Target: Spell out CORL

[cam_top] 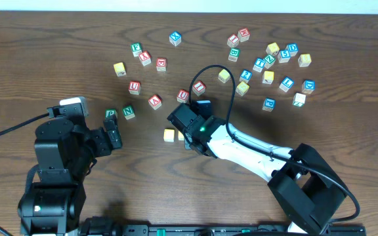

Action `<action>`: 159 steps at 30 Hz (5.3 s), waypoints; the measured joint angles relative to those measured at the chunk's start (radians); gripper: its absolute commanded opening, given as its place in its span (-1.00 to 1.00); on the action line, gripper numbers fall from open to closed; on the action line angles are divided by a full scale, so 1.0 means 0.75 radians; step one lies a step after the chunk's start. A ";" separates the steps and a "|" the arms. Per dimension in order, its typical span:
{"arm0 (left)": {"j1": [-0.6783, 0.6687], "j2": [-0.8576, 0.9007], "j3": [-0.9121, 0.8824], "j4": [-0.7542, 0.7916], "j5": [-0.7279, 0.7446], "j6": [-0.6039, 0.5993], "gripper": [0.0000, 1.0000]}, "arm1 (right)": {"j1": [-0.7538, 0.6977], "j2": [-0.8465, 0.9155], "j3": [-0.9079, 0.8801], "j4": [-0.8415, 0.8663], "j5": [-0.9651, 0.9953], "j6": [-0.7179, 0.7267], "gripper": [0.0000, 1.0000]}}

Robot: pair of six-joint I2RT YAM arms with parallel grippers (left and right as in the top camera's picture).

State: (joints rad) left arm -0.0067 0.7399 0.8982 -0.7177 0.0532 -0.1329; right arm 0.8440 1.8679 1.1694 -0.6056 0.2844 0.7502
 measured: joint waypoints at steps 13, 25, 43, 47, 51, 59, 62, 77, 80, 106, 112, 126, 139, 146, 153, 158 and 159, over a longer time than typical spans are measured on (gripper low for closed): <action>0.000 0.000 0.000 0.000 0.000 0.000 0.95 | -0.055 -0.002 0.038 -0.195 0.325 -0.005 -0.71; 0.000 0.000 0.000 0.000 0.000 0.000 0.96 | -0.395 -0.106 0.379 -0.242 0.336 -0.093 -0.06; 0.000 0.000 0.000 0.000 0.000 0.000 0.96 | -0.872 -0.109 0.407 -0.260 0.157 0.249 0.32; 0.000 0.000 0.000 0.000 0.000 0.000 0.96 | -0.925 -0.078 0.407 -0.259 0.089 0.262 0.38; 0.000 0.000 0.000 0.000 0.000 0.000 0.96 | -0.973 0.005 0.407 -0.259 0.016 0.268 0.35; 0.000 0.000 0.000 0.000 0.000 0.000 0.96 | -1.013 0.161 0.407 -0.232 -0.074 0.273 0.25; 0.001 0.000 0.000 -0.001 0.000 0.000 0.96 | -1.027 0.174 0.407 -0.229 -0.102 0.273 0.24; 0.000 0.000 0.000 0.000 0.000 0.000 0.96 | -1.106 0.174 0.413 -0.128 -0.201 0.278 0.30; 0.001 0.000 0.000 0.000 0.001 0.000 0.96 | -1.106 0.180 0.450 -0.138 -0.210 0.278 0.29; 0.000 0.000 0.000 0.000 0.000 0.000 0.96 | -1.106 0.406 0.789 -0.464 -0.124 0.242 0.37; 0.001 0.000 0.000 0.000 0.000 0.000 0.96 | -1.106 0.406 0.789 -0.457 -0.104 0.243 0.36; 0.001 0.000 0.000 0.000 0.000 0.000 0.96 | -1.106 0.474 0.789 -0.417 -0.115 0.244 0.36; 0.001 0.000 0.000 0.000 0.000 0.000 0.96 | -1.106 0.478 0.789 -0.406 -0.116 0.248 0.19; 0.000 0.000 0.000 0.000 0.000 0.000 0.96 | -1.106 0.536 0.789 -0.402 -0.116 0.248 0.18; 0.001 0.000 0.000 0.000 0.000 0.000 0.95 | -1.106 0.555 0.794 -0.374 -0.120 0.251 0.15; 0.001 0.000 0.000 0.000 0.000 0.000 0.96 | -1.106 0.555 0.794 -0.364 -0.121 0.251 0.14; 0.001 0.000 0.000 0.000 0.000 0.000 0.96 | -1.106 0.555 0.794 -0.361 -0.122 0.251 0.13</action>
State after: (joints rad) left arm -0.0063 0.7399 0.8982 -0.7177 0.0532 -0.1329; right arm 0.0143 2.2845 1.7653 -0.8764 0.1928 0.9386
